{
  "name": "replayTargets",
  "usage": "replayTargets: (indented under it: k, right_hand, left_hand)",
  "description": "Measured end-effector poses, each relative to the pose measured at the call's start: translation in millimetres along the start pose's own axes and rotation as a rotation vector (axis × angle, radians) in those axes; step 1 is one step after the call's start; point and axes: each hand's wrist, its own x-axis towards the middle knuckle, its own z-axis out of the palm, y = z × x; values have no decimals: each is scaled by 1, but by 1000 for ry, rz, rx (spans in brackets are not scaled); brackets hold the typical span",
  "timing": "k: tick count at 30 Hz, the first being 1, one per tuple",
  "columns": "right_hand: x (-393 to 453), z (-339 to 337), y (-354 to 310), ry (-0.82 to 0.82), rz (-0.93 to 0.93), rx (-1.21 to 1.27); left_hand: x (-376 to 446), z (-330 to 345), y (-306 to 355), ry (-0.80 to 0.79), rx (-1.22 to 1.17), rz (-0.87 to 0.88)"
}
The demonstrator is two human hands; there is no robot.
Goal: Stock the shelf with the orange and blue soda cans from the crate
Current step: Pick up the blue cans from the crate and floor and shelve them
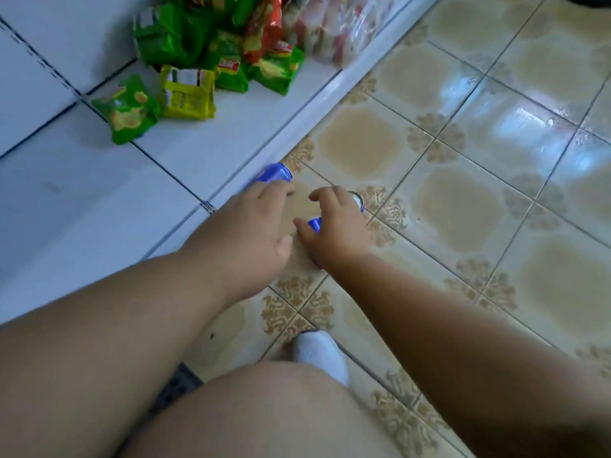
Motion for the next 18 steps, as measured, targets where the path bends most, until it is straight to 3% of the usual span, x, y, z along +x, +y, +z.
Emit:
replayTargets:
  k: [5, 9, 18]
  right_hand:
    - [39, 29, 52, -94, 134, -330]
    - [50, 45, 84, -248, 324, -361]
    - [46, 32, 69, -129, 261, -313]
  left_hand:
    - [17, 9, 3, -61, 31, 36]
    - [19, 12, 4, -86, 25, 57]
    - [11, -1, 3, -57, 29, 45]
